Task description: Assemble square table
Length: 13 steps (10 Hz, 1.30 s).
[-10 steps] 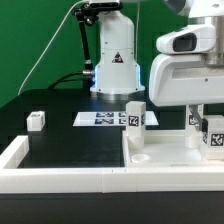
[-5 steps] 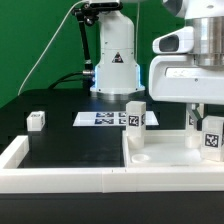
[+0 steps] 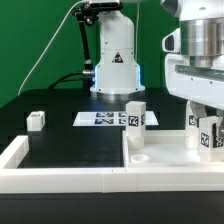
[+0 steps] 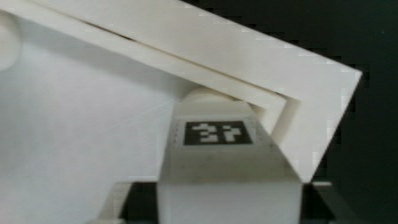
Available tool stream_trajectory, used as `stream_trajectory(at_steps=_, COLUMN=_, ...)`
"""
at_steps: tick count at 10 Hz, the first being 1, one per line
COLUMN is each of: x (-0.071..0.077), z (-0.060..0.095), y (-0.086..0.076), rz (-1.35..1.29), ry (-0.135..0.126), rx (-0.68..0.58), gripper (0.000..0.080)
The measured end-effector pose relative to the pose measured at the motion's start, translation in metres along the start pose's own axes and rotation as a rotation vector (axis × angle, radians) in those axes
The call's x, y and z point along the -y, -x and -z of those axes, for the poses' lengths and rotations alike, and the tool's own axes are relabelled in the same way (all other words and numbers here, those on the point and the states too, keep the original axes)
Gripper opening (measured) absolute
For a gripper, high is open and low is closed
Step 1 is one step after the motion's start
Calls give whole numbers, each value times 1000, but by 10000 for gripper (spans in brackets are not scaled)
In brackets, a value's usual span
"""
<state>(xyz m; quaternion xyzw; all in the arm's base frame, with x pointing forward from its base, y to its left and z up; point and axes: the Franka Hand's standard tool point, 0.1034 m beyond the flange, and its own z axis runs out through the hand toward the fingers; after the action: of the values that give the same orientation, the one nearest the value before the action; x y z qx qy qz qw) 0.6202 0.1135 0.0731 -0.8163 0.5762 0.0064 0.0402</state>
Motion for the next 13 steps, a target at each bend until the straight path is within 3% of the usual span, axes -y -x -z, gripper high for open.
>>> stream_trajectory(at_steps=2, x=0, z=0, y=3, rz=-127, ry=-2, rx=9, gripper=291)
stream_trajectory(at_steps=4, x=0, z=0, y=3, rz=-95, ry=-4, rx=13, gripper=296)
stream_trajectory(at_steps=5, x=1, z=0, y=3, rz=-68, ry=-5, rx=13, gripper=517)
stream_trajectory(at_steps=6, x=1, z=0, y=3, rz=35, ry=-5, rx=12, gripper=517)
stream_trajectory(at_steps=7, x=1, z=0, y=5, rz=159, ry=-4, rx=10, gripper=627)
stream_trajectory(at_steps=13, x=2, z=1, y=3, rz=828, ry=-2, rx=5, gripper=649)
